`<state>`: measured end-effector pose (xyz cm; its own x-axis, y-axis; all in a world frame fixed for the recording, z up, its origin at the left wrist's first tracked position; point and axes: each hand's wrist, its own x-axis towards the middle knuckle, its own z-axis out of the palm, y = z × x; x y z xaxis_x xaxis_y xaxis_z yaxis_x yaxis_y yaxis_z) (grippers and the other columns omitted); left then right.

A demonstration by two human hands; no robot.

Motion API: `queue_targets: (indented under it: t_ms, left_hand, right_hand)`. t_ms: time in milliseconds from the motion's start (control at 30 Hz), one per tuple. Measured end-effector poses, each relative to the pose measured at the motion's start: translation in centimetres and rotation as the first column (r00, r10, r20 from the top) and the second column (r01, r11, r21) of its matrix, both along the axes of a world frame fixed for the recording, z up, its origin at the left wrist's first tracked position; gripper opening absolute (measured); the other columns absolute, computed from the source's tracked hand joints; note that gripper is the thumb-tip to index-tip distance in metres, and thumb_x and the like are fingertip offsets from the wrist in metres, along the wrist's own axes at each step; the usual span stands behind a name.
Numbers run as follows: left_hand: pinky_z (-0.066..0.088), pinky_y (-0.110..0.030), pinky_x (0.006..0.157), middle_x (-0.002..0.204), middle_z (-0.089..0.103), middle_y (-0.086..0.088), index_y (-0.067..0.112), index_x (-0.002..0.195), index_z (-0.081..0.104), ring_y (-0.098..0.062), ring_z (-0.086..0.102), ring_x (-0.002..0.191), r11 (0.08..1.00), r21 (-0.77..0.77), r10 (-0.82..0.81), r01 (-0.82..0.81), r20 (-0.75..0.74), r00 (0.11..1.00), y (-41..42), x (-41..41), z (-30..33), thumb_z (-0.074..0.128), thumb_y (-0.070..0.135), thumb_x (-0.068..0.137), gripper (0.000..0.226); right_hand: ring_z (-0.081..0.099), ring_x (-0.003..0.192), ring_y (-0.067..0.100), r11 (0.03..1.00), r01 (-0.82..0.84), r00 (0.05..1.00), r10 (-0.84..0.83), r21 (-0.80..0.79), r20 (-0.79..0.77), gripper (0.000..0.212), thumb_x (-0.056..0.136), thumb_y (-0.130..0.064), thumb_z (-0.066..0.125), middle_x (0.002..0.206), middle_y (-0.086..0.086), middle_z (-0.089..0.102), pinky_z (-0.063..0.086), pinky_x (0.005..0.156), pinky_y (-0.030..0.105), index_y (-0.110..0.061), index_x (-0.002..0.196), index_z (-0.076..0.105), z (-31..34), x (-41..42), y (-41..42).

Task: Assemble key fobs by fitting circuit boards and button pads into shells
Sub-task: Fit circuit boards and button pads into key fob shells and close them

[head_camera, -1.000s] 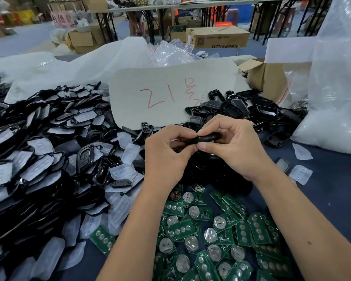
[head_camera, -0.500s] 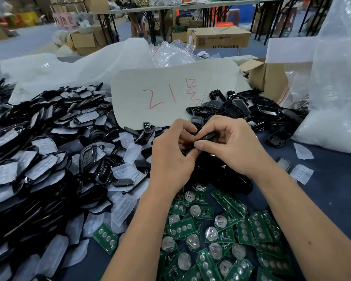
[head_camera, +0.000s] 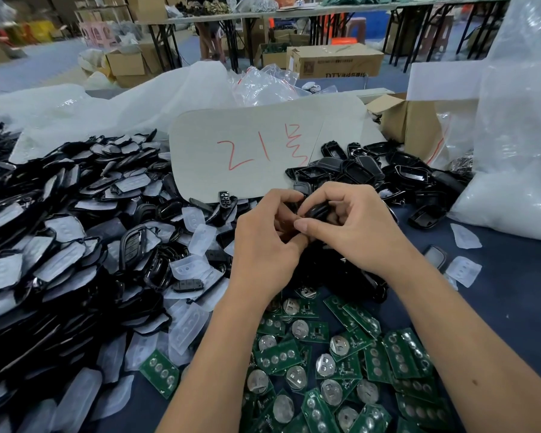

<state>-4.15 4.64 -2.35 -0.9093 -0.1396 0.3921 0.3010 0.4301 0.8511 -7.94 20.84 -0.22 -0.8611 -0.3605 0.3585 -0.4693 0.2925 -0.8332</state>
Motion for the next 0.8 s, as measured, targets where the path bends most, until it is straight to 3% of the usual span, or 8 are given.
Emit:
queue_targets:
  t_ms: [100,167,267,367,500,633,800]
  left_hand:
    - [0.06,-0.031,0.073,0.078,0.066,0.009,0.037,0.105,0.069,-0.016,0.07,0.075,0.995,0.099,-0.003,0.002,0.009,1.0,0.02,0.01,0.27,0.087,0.008,0.077,0.044]
    - [0.062,-0.036,0.078,0.07,0.064,0.008,0.027,0.101,0.073,-0.021,0.072,0.076,0.975,0.224,-0.012,0.001,0.049,0.999,-0.16,-0.08,0.46,0.089,0.01,0.077,0.034]
    - [0.064,-0.047,0.081,0.071,0.066,-0.001,0.018,0.087,0.075,-0.024,0.07,0.077,0.875,0.48,-0.123,0.059,0.103,0.987,-0.56,0.03,0.52,0.087,0.001,0.077,0.024]
    - [0.063,-0.042,0.082,0.087,0.069,-0.016,0.006,0.091,0.07,-0.031,0.07,0.087,0.761,0.643,-0.21,0.091,0.111,0.971,-0.68,0.19,0.62,0.086,-0.004,0.073,0.026]
    - [0.06,-0.048,0.094,0.109,0.072,-0.029,-0.003,0.102,0.065,-0.042,0.07,0.104,0.688,0.718,-0.271,0.107,0.117,0.955,-0.75,0.25,0.73,0.09,0.003,0.063,0.046]
    - [0.061,-0.046,0.093,0.103,0.075,-0.02,0.002,0.101,0.067,-0.038,0.072,0.103,0.662,0.735,-0.327,0.147,0.107,0.939,-0.83,0.41,0.83,0.086,0.006,0.06,0.045]
    - [0.062,-0.039,0.086,0.1,0.076,-0.015,0.001,0.104,0.067,-0.031,0.074,0.099,0.614,0.766,-0.399,0.191,0.092,0.913,-0.65,0.6,1.03,0.083,0.002,0.065,0.041]
  right_hand:
    - [0.062,0.07,0.04,0.986,-0.016,0.996,0.03,-0.163,0.089,0.024,0.087,-0.013,0.084,0.094,0.004,0.073,0.058,0.059,0.039,-0.023,0.106,0.073,0.05,0.18,0.0]
    - [0.057,0.065,0.03,0.968,0.007,0.989,0.03,-0.249,0.147,0.021,0.093,-0.017,0.078,0.095,-0.002,0.07,0.055,0.057,0.033,-0.021,0.112,0.071,-0.12,-0.06,-0.02]
    - [0.052,0.058,0.011,0.946,0.025,0.976,0.046,-0.322,0.212,0.014,0.103,-0.023,0.064,0.085,-0.003,0.067,0.042,0.05,0.017,-0.015,0.109,0.073,-0.38,-0.38,-0.01]
    - [0.05,0.053,0.007,0.949,0.008,0.969,0.07,-0.316,0.236,0.027,0.107,-0.029,0.056,0.065,-0.001,0.061,0.039,0.046,0.018,-0.018,0.098,0.079,-0.62,-0.28,-0.21]
    - [0.048,0.049,0.008,0.935,0.02,0.966,0.073,-0.354,0.248,0.03,0.103,-0.036,0.06,0.058,0.008,0.055,0.038,0.045,0.019,-0.02,0.09,0.081,-0.65,-0.02,-0.73]
    - [0.048,0.053,0.011,0.932,0.0,0.966,0.093,-0.362,0.24,0.036,0.099,-0.04,0.066,0.06,0.006,0.051,0.037,0.047,0.02,-0.007,0.088,0.076,-0.61,-0.05,-0.47]
    - [0.044,0.056,0.014,0.931,-0.045,0.965,0.134,-0.362,0.225,0.026,0.088,-0.042,0.073,0.066,0.006,0.052,0.035,0.047,0.019,-0.017,0.081,0.078,-0.35,0.13,-0.3]
